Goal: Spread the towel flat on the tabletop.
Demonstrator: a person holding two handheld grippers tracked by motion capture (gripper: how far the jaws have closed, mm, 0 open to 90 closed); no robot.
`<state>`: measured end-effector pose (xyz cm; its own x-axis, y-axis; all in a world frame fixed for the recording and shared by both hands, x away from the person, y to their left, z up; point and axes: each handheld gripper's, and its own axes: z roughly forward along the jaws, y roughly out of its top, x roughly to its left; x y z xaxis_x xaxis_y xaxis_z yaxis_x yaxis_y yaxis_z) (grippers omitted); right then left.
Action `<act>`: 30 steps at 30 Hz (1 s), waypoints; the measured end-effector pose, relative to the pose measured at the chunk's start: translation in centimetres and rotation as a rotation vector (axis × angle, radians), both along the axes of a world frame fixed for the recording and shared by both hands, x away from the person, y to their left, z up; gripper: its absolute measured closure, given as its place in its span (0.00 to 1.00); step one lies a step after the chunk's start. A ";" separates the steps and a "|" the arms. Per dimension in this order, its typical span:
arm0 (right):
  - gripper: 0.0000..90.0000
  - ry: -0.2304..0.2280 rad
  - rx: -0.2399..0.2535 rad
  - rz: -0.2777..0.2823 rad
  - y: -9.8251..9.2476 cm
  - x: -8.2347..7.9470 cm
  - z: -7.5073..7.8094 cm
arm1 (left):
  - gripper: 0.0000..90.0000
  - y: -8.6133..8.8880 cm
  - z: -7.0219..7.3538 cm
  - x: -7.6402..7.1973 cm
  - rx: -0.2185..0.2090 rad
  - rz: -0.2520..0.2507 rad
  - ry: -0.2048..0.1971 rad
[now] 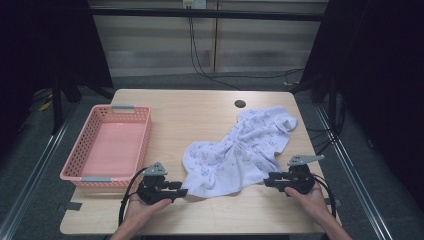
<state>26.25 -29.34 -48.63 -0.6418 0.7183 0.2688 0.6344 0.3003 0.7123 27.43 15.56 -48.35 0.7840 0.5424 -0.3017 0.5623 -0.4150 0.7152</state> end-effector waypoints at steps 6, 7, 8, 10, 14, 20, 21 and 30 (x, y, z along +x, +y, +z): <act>0.62 0.009 -0.016 0.000 0.2 0.9 -0.7 | 0.57 -0.4 -0.9 1.2 -0.032 0.021 0.029; 0.63 0.010 -0.012 0.011 0.3 1.0 -0.9 | 0.59 -0.7 -1.1 1.2 -0.016 0.008 0.032; 0.64 0.019 -0.008 0.017 0.5 1.1 -1.0 | 0.62 -1.1 -1.4 1.2 0.004 0.000 0.029; 0.66 0.021 -0.046 0.035 1.2 1.4 -1.2 | 0.77 -1.4 -1.7 1.3 0.025 -0.026 0.050; 0.88 0.033 0.001 0.053 1.6 1.7 -1.2 | 0.97 -1.5 -1.7 1.2 0.015 -0.046 0.063; 0.94 -0.043 0.127 -0.001 -0.3 1.4 1.3 | 0.97 0.4 1.2 1.3 -0.132 0.002 0.017; 0.94 -0.071 0.148 -0.027 -0.9 1.4 2.4 | 0.97 0.5 1.9 1.4 -0.151 0.011 0.002; 0.96 -0.206 0.191 -0.073 -2.1 1.8 8.6 | 0.97 0.7 9.6 2.5 -0.251 0.014 -0.149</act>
